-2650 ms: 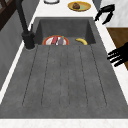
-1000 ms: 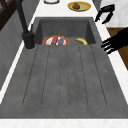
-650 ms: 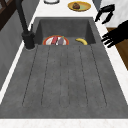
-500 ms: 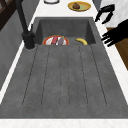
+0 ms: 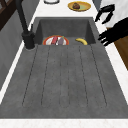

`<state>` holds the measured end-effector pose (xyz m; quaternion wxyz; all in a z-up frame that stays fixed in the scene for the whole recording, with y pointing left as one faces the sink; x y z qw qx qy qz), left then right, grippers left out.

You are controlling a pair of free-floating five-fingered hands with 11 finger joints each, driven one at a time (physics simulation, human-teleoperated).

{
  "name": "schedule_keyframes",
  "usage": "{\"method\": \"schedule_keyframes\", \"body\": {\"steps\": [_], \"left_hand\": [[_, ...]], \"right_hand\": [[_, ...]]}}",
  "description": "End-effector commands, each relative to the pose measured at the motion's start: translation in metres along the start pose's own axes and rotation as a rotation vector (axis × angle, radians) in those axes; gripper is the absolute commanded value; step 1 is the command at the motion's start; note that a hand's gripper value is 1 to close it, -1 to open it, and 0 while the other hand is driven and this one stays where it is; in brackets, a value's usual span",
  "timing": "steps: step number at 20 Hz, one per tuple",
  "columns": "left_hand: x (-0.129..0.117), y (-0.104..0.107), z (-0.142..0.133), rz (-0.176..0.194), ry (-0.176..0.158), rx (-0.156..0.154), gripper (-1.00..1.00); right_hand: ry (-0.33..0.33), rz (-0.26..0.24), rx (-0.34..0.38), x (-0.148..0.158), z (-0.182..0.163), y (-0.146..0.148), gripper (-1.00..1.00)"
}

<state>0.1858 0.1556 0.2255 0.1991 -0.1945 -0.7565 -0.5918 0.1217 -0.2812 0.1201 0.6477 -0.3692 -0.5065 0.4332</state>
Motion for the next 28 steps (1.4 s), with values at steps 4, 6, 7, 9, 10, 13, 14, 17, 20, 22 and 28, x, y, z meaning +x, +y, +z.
{"method": "schedule_keyframes", "body": {"steps": [4,6,7,9,10,13,14,17,20,22,28], "left_hand": [[-0.003,-0.005,-0.003,0.014,-0.091,-0.093,-1.00],[-0.004,-0.006,-0.002,0.013,-0.094,-0.092,-1.00],[-0.005,-0.007,-0.002,0.009,-0.095,-0.093,-1.00],[-0.010,-0.008,-0.001,-0.004,-0.093,-0.096,-1.00],[-0.014,-0.010,-0.002,-0.012,-0.085,-0.101,-1.00],[-0.020,-0.012,-0.004,-0.010,-0.079,-0.099,-1.00],[-0.023,-0.010,-0.008,-0.007,-0.069,-0.089,-1.00],[-0.023,-0.008,-0.006,0.023,0.005,-0.011,-1.00],[-0.024,-0.009,-0.011,0.003,-0.012,-0.008,-1.00],[-0.020,0.000,-0.028,-0.013,-0.023,-0.070,-1.00],[-0.002,0.027,-0.046,0.006,-0.024,-0.098,-1.00]], "right_hand": [[0.000,0.000,0.000,0.000,0.000,0.000,0.00],[0.000,0.000,0.000,0.000,0.000,0.000,0.00],[0.000,0.000,0.000,0.000,0.000,0.000,0.00],[0.000,0.000,0.000,0.000,0.000,0.000,0.00],[0.000,0.000,0.000,0.000,0.000,0.000,0.00],[0.000,0.000,0.000,0.000,0.000,0.000,0.00],[0.000,0.000,0.000,0.000,0.000,0.000,0.00],[0.000,0.000,0.000,0.000,0.000,0.000,0.00],[0.000,0.000,0.000,0.000,0.000,0.000,0.00],[0.000,0.000,0.000,0.000,0.000,0.000,0.00],[0.000,0.000,0.000,0.000,0.000,0.000,0.00]]}}
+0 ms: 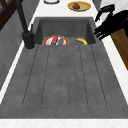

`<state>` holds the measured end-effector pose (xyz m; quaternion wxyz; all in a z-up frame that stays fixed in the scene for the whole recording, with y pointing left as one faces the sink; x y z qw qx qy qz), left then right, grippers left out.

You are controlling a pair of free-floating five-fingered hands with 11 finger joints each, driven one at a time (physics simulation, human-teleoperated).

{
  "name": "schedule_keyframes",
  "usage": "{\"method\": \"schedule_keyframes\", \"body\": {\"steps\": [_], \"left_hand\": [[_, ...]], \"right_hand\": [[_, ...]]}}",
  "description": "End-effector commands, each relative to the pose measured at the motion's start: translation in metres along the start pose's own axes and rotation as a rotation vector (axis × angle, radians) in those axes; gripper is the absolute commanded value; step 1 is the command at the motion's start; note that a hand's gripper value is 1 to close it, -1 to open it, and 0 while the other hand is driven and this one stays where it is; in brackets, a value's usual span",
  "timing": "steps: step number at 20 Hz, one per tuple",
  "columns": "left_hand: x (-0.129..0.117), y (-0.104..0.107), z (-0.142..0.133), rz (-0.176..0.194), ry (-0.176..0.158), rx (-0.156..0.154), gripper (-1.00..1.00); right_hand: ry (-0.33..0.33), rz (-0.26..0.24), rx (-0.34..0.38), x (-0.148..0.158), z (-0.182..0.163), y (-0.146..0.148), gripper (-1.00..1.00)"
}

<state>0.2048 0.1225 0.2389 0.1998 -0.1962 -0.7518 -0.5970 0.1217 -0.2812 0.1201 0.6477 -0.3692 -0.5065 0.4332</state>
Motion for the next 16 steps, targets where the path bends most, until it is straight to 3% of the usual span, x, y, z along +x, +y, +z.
{"method": "schedule_keyframes", "body": {"steps": [1,4,9,16], "left_hand": [[0.010,0.018,-0.011,0.005,-0.038,-0.088,-1.00],[0.008,0.030,-0.020,-0.007,-0.052,-0.076,-1.00],[0.012,0.044,-0.039,0.015,-0.070,-0.047,-1.00],[0.015,0.057,-0.063,0.011,-0.080,-0.046,-1.00]], "right_hand": [[0.000,0.000,0.000,0.000,0.000,0.000,0.00],[0.000,0.000,0.000,0.000,0.000,0.000,0.00],[0.000,0.000,0.000,0.000,0.000,0.000,0.00],[0.000,0.000,0.000,0.000,0.000,0.000,0.00]]}}
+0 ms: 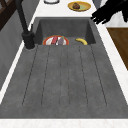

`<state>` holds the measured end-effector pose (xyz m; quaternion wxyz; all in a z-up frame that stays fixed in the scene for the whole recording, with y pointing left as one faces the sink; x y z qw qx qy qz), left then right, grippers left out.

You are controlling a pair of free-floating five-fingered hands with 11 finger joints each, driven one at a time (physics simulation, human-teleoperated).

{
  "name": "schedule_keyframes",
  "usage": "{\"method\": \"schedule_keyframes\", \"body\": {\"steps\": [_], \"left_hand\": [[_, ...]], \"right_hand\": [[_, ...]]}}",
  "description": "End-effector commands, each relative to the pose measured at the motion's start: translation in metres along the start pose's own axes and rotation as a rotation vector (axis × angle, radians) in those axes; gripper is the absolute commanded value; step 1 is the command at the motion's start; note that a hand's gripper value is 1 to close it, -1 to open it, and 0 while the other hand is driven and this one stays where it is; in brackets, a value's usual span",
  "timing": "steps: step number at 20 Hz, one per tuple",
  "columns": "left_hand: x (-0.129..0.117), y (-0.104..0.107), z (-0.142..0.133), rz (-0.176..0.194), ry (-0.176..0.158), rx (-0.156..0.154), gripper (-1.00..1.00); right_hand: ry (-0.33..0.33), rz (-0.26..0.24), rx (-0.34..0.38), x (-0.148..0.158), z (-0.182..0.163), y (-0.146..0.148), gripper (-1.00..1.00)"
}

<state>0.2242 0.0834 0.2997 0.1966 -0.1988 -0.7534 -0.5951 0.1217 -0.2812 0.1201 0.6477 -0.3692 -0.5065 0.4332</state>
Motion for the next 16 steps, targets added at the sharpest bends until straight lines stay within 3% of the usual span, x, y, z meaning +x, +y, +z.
{"method": "schedule_keyframes", "body": {"steps": [1,11,16], "left_hand": [[0.002,0.004,-0.017,0.015,-0.068,-0.044,-1.00],[-0.010,-0.022,-0.077,0.007,-0.045,-0.022,-1.00],[-0.024,-0.045,-0.093,-0.007,-0.094,-0.048,-1.00]], "right_hand": [[0.000,0.000,0.000,0.000,0.000,0.000,0.00],[0.000,0.000,0.000,0.000,0.000,0.000,0.00],[0.000,0.000,0.000,0.000,0.000,0.000,0.00]]}}
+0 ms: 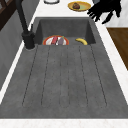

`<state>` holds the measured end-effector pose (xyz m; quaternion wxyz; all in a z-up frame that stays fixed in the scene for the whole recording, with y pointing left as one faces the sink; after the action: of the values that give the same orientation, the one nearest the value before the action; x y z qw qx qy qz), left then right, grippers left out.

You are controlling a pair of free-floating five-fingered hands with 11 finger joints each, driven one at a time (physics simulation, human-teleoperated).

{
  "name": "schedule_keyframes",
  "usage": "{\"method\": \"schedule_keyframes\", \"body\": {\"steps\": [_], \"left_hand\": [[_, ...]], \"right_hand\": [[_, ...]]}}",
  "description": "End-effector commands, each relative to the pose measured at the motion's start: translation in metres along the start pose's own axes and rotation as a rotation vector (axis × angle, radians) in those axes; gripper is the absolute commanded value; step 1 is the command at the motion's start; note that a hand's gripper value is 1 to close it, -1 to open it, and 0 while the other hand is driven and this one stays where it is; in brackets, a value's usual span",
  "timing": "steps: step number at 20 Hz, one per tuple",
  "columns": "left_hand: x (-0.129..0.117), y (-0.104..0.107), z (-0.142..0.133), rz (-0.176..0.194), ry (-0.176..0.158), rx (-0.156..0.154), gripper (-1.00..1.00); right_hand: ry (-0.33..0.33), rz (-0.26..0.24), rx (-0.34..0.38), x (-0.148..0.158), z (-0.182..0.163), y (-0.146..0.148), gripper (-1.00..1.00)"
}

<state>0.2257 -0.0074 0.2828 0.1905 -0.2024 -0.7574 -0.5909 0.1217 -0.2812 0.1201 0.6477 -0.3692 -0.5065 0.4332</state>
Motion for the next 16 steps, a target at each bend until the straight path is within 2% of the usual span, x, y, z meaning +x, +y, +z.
{"method": "schedule_keyframes", "body": {"steps": [1,4,9,13,16], "left_hand": [[-0.011,-0.018,-0.010,-0.004,-0.082,-0.060,-1.00],[-0.020,-0.033,-0.014,0.006,-0.098,-0.071,-1.00],[-0.035,-0.057,-0.020,0.015,-0.111,-0.070,-1.00],[-0.043,-0.070,-0.014,0.032,-0.120,-0.077,-1.00],[-0.050,-0.081,-0.012,0.034,-0.128,-0.070,-1.00]], "right_hand": [[0.000,0.000,0.000,0.000,0.000,0.000,0.00],[0.000,0.000,0.000,0.000,0.000,0.000,0.00],[0.000,0.000,0.000,0.000,0.000,0.000,0.00],[0.000,0.000,0.000,0.000,0.000,0.000,0.00],[0.000,0.000,0.000,0.000,0.000,0.000,0.00]]}}
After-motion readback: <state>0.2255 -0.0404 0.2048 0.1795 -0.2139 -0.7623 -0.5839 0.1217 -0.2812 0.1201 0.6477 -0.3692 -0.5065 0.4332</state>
